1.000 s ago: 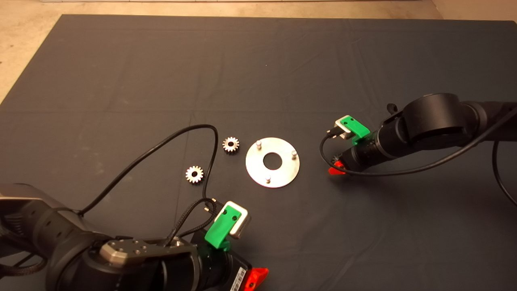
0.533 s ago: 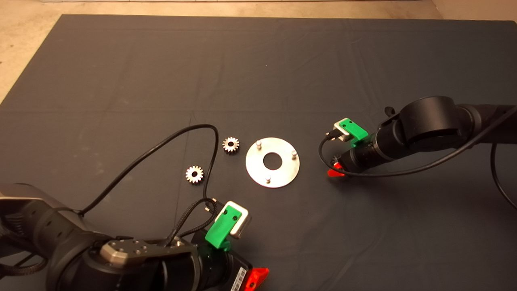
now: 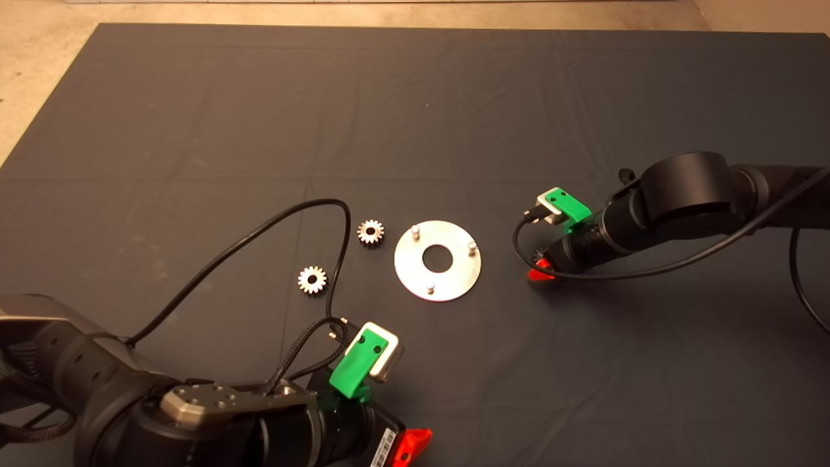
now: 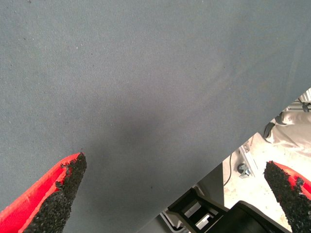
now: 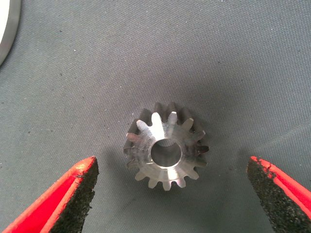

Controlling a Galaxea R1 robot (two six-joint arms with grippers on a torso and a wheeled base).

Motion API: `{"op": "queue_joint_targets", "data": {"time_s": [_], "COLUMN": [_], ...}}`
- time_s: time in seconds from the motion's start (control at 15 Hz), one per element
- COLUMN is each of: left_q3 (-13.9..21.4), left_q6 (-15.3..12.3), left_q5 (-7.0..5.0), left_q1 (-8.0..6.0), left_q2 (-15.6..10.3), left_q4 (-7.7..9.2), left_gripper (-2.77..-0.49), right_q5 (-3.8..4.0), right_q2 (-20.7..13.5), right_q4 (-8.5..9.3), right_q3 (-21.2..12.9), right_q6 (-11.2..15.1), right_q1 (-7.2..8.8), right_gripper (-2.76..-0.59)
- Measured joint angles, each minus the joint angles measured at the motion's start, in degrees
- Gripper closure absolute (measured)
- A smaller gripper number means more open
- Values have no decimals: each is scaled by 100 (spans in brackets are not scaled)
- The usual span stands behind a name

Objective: Install three planetary gears onto the carrier pins

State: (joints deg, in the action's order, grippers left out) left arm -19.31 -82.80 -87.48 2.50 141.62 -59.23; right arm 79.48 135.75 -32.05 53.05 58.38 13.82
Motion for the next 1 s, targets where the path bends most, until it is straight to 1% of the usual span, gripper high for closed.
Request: {"op": "queue_joint_targets", "data": {"time_s": [0.13, 0.27, 0.33, 0.47, 0.67, 0.73, 0.93, 1.0], "left_q3": [0, 0, 0, 0, 0, 0, 0, 0], "left_q6": [0, 0, 0, 0, -2, -2, -3, -5], "left_q5": [0, 2, 0, 0, 0, 0, 0, 0], "left_q1": [0, 0, 0, 1, 0, 0, 0, 0], "left_q2": [0, 1, 0, 0, 0, 0, 0, 0], "left_q4": [-11, -13, -13, -13, -18, -18, -22, -24], "left_gripper": [-264, -264, -264, -264, -264, -264, -264, -264], "right_q5": [-2, -5, -7, -5, -2, -5, -11, -7], "right_q2": [2, 16, 18, 18, 116, 172, 241, 238], "right_q4": [0, 0, 0, 0, 0, 0, 0, 0], "right_q3": [52, 80, 91, 133, 185, 226, 254, 256], "right_q6": [-1, -1, -4, -14, -30, -30, -33, -33], "right_q1": [1, 0, 0, 0, 0, 0, 0, -2], "right_gripper": [-214, -201, -201, -186, -186, -179, -170, -160]}}
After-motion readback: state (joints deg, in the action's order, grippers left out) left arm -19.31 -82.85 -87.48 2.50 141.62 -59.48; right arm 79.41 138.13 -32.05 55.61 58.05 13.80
